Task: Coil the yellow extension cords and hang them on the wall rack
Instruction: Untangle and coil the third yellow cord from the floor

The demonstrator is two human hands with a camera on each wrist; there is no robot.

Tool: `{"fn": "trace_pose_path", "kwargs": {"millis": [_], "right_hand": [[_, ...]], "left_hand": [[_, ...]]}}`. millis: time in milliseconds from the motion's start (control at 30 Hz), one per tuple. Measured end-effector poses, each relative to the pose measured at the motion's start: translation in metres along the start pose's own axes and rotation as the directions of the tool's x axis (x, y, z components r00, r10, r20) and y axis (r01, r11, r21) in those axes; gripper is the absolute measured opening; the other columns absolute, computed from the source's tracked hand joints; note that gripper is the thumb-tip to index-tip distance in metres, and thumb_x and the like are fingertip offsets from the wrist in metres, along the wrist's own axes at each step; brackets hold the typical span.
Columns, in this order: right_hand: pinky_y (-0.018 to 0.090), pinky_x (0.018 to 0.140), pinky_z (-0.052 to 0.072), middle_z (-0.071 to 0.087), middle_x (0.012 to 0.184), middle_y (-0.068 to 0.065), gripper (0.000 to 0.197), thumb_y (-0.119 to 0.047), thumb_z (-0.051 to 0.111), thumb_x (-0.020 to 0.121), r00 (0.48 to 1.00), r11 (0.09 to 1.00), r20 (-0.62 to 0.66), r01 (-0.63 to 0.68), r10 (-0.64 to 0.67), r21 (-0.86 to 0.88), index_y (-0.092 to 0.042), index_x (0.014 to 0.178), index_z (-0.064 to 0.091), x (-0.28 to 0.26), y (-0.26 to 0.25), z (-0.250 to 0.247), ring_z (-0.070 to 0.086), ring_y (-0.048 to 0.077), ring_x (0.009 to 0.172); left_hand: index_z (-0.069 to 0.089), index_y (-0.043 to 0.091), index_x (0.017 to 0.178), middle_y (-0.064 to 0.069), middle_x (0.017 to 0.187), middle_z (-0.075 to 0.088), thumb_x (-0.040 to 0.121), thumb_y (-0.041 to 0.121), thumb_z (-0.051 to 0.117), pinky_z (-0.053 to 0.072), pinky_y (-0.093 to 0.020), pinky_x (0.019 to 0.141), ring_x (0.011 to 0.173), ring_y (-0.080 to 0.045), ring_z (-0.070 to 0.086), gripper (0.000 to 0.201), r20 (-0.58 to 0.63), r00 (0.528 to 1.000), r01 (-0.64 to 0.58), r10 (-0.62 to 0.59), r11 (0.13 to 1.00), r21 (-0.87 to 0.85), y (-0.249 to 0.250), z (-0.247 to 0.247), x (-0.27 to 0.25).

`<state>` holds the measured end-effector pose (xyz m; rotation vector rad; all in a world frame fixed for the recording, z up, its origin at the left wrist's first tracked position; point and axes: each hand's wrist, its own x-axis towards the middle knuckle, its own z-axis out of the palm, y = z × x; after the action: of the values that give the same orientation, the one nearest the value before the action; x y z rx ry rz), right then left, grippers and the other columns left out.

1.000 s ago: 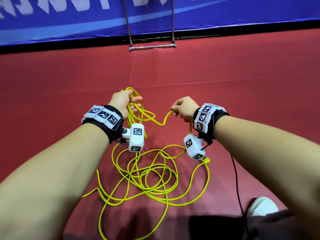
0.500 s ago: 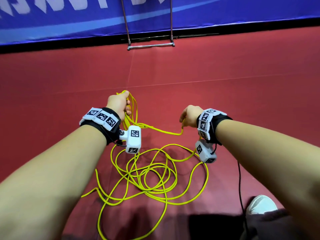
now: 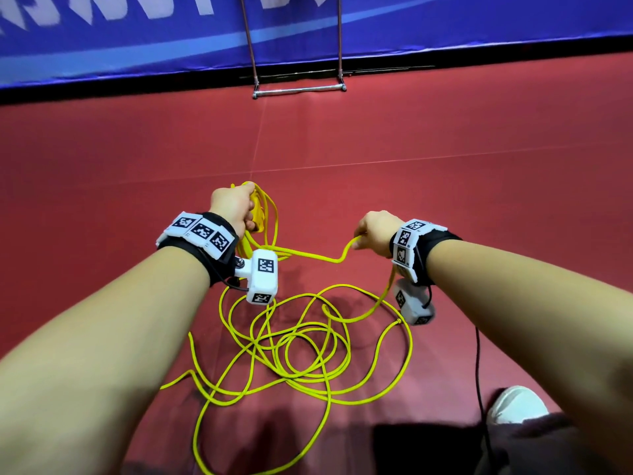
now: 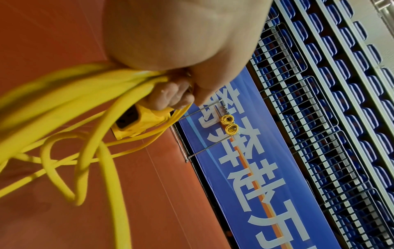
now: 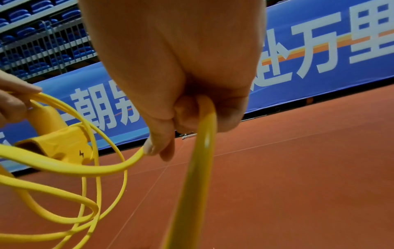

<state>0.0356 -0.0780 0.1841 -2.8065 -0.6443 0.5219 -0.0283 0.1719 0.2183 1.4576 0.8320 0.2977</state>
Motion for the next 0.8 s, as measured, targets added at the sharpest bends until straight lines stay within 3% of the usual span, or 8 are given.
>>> {"fn": "trace_pose_path", "kwargs": {"millis": [100, 167, 267, 400, 567, 667, 800], "right_hand": [[0.028, 0.054, 0.048, 0.058, 0.063, -0.001, 0.017, -0.030, 0.071, 0.089, 0.999, 0.993, 0.013, -0.041, 0.040, 0.110, -0.013, 0.092, 0.074, 0.000, -0.002, 0.002, 0.059, 0.018, 0.055], [0.024, 0.041, 0.046, 0.054, 0.056, 0.003, 0.020, -0.024, 0.068, 0.091, 0.994, 0.960, 0.049, -0.108, 0.098, 0.258, -0.010, 0.078, 0.070, 0.002, -0.003, 0.003, 0.056, 0.018, 0.042], [0.025, 0.043, 0.045, 0.051, 0.054, 0.008, 0.030, -0.024, 0.061, 0.096, 0.968, 0.881, 0.207, -0.218, 0.142, 0.419, -0.007, 0.072, 0.065, 0.004, -0.009, 0.001, 0.051, 0.023, 0.045], [0.019, 0.041, 0.033, 0.042, 0.045, 0.003, 0.037, -0.033, 0.054, 0.100, 0.913, 0.825, 0.361, -0.349, 0.191, 0.444, -0.011, 0.070, 0.056, 0.009, -0.014, 0.000, 0.039, 0.016, 0.039], [0.023, 0.050, 0.025, 0.035, 0.051, 0.003, 0.039, -0.043, 0.057, 0.095, 0.910, 0.835, 0.386, -0.326, 0.151, 0.442, -0.015, 0.067, 0.056, 0.014, -0.020, -0.001, 0.028, 0.017, 0.046], [0.023, 0.049, 0.024, 0.037, 0.056, 0.002, 0.041, -0.043, 0.058, 0.094, 0.910, 0.831, 0.403, -0.299, 0.100, 0.469, -0.015, 0.065, 0.064, 0.014, -0.028, 0.000, 0.028, 0.017, 0.048], [0.017, 0.044, 0.020, 0.033, 0.048, -0.003, 0.041, -0.038, 0.051, 0.100, 0.915, 0.787, 0.403, -0.238, -0.014, 0.569, -0.012, 0.070, 0.060, 0.002, -0.044, -0.007, 0.025, 0.013, 0.041]], "left_hand": [[0.046, 0.016, 0.075, -0.001, 0.062, 0.038, 0.096, 0.022, 0.057, 0.027, -0.015, 0.038, 0.044, -0.015, 0.028, 0.025, -0.061, 0.998, -0.020, 0.019, 1.000, -0.011, 0.000, -0.001, 0.000], [0.046, 0.016, 0.073, -0.001, 0.062, 0.038, 0.097, 0.022, 0.057, 0.027, -0.021, 0.040, 0.044, -0.016, 0.030, 0.027, -0.093, 0.995, -0.034, 0.034, 0.999, 0.002, 0.000, -0.003, 0.000], [0.047, 0.016, 0.071, -0.002, 0.060, 0.040, 0.097, 0.023, 0.057, 0.028, -0.023, 0.042, 0.038, -0.017, 0.033, 0.028, -0.135, 0.989, -0.050, 0.054, 0.998, 0.028, -0.002, -0.007, 0.003], [0.047, 0.016, 0.070, -0.003, 0.060, 0.042, 0.097, 0.023, 0.057, 0.031, -0.024, 0.045, 0.044, -0.019, 0.033, 0.029, -0.121, 0.988, -0.087, 0.093, 0.995, 0.055, -0.005, -0.006, 0.003], [0.047, 0.016, 0.073, -0.001, 0.062, 0.043, 0.099, 0.023, 0.056, 0.030, -0.015, 0.037, 0.046, -0.017, 0.034, 0.028, 0.008, 0.998, -0.062, 0.062, 0.996, 0.056, -0.005, 0.001, -0.001], [0.049, 0.017, 0.076, -0.002, 0.064, 0.046, 0.100, 0.023, 0.055, 0.036, -0.015, 0.037, 0.047, -0.014, 0.036, 0.026, 0.099, 0.994, -0.055, 0.048, 0.995, 0.078, -0.001, 0.011, -0.012], [0.051, 0.018, 0.083, -0.002, 0.072, 0.057, 0.103, 0.029, 0.050, 0.045, -0.021, 0.041, 0.055, -0.013, 0.049, 0.023, 0.248, 0.969, -0.018, -0.016, 0.991, 0.133, 0.002, 0.024, -0.026]]}}
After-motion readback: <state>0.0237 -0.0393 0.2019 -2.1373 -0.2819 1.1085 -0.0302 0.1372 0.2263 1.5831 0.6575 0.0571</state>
